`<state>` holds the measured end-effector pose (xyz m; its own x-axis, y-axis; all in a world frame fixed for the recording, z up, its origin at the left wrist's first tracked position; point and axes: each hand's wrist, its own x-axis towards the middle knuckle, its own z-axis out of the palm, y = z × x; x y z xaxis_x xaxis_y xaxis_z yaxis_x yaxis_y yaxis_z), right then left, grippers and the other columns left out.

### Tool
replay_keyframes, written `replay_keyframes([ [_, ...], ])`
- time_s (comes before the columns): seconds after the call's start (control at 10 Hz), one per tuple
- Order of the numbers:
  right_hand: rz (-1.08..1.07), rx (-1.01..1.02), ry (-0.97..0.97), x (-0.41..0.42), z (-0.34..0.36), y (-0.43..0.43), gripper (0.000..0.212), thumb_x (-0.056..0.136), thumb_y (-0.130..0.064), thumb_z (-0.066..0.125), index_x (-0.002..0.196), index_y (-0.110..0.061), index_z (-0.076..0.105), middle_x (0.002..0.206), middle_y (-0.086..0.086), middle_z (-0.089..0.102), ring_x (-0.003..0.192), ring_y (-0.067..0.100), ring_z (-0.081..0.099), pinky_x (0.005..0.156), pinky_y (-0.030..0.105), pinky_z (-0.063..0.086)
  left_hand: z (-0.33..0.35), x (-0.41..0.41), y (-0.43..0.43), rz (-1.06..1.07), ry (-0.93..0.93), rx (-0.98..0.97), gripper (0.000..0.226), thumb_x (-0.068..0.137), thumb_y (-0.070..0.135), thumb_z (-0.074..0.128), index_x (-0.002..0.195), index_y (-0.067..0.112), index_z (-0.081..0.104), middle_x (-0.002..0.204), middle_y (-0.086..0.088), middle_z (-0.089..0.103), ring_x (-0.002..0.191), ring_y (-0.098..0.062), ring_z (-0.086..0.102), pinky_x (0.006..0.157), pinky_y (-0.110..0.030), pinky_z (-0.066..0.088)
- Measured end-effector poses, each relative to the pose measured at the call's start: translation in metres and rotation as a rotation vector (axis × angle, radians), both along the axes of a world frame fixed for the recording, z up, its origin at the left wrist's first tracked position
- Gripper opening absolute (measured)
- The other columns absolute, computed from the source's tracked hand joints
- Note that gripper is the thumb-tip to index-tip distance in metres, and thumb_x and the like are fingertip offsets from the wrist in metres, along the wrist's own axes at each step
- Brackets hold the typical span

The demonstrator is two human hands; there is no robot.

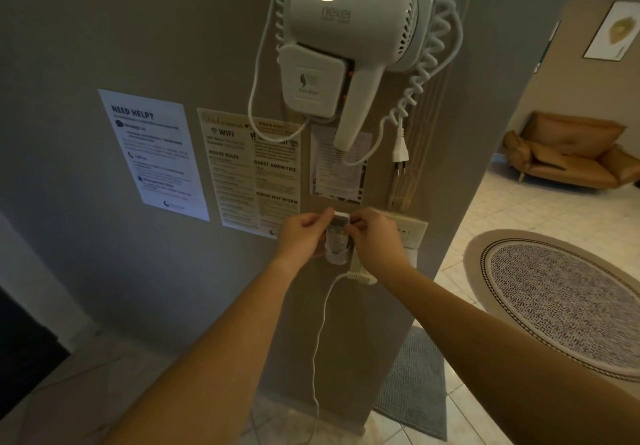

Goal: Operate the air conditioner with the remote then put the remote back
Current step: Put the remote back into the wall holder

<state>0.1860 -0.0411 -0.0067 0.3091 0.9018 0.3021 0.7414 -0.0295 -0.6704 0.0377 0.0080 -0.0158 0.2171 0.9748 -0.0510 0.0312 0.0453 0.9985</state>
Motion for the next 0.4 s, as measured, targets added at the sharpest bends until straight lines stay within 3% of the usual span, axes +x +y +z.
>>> replay_keyframes([
  [0.2, 0.014, -0.042, -0.009, 0.0, 0.006, -0.001, 0.017, 0.1, -0.017, 0.066, 0.114, -0.013, 0.073, 0.101, 0.007, 0.077, 0.09, 0.022, 0.073, 0.079, 0.035, 0.06, 0.008, 0.002, -0.007, -0.002, 0.003, -0.029, 0.019, 0.1, 0.042, 0.067, 0.096, 0.025, 0.077, 0.096, -0.003, 0.081, 0.091, -0.017, 0.077, 0.073, -0.033, 0.067],
  [0.3, 0.041, -0.069, -0.015, 0.003, 0.014, -0.006, 0.02, 0.101, -0.018, 0.065, 0.119, -0.013, 0.073, 0.105, 0.006, 0.077, 0.093, 0.021, 0.073, 0.079, 0.031, 0.057, 0.009, 0.0, -0.01, -0.016, 0.045, -0.002, 0.02, 0.102, 0.042, 0.063, 0.096, 0.027, 0.076, 0.098, -0.005, 0.08, 0.092, -0.02, 0.077, 0.077, -0.04, 0.067],
  [0.4, 0.061, -0.065, 0.019, 0.004, 0.019, -0.013, 0.025, 0.101, -0.021, 0.064, 0.123, -0.013, 0.072, 0.109, 0.006, 0.078, 0.095, 0.019, 0.073, 0.084, 0.032, 0.059, 0.011, -0.003, -0.018, -0.005, 0.123, 0.099, 0.022, 0.104, 0.039, 0.059, 0.111, 0.024, 0.074, 0.104, 0.003, 0.076, 0.091, -0.013, 0.072, 0.074, -0.037, 0.064],
])
